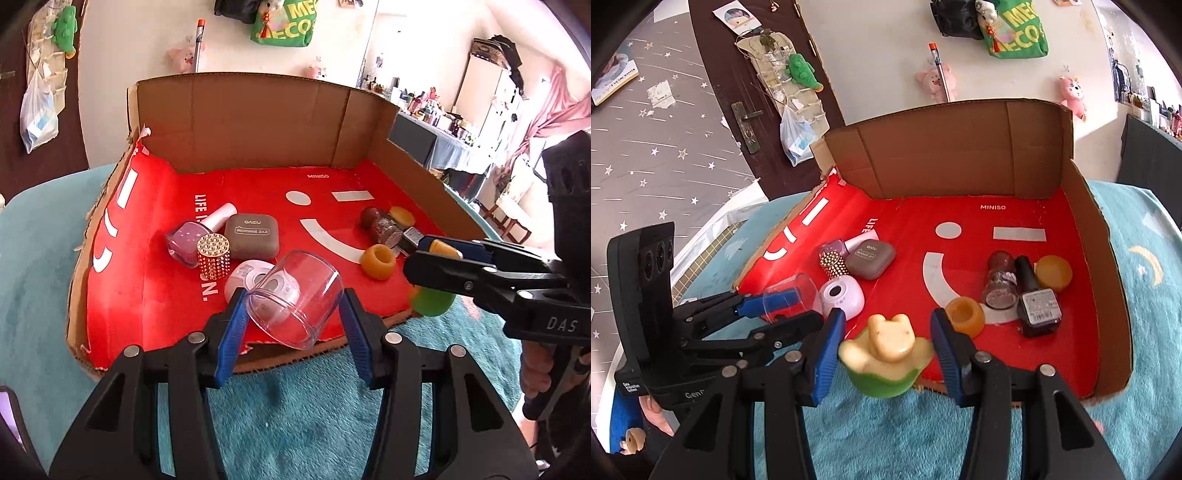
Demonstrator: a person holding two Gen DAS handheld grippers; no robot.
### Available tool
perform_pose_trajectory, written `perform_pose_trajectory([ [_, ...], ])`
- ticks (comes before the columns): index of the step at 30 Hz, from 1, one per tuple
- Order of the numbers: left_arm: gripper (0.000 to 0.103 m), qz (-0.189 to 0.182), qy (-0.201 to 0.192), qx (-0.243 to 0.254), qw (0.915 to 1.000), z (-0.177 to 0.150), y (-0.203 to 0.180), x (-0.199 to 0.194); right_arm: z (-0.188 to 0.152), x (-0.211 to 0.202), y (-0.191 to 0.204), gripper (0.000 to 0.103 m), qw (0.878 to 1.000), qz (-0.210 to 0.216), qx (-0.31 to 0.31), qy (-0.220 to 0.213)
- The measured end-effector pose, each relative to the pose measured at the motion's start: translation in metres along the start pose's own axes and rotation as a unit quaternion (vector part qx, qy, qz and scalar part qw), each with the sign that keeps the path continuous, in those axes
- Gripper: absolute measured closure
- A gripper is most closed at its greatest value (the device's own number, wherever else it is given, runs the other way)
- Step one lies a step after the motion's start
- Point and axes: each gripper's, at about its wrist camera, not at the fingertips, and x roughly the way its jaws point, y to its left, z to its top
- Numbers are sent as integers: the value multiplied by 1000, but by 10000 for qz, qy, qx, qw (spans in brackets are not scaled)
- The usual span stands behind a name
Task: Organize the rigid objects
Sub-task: 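Carry the clear cup into the box with the left tool while the right tool carries the green toy in, then open both tools to release the clear cup and green toy in the box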
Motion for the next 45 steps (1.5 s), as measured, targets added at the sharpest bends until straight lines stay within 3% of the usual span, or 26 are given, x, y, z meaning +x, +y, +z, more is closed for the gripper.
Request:
perform_pose_trajectory([
  [13,55,52,268,152,9995,2,1,24,0,38,-3,53,9989,-170,-138,404],
  [18,55,-439,403,231,9980,-2,-5,20,0,43,-5,53,9984,-165,-216,490],
  [20,55,-354,406,300,9981,-1,-6,23,-1,45,-7,53,9977,-305,-259,539],
  [22,55,-386,459,239,9979,1,-4,27,-1,44,-11,63,9979,-353,-248,479],
  [31,59,220,553,107,9982,5,11,47,0,42,-18,64,9973,-580,-216,385],
  [45,60,230,545,11,9982,6,17,49,-1,41,-14,61,9967,-635,-320,394],
])
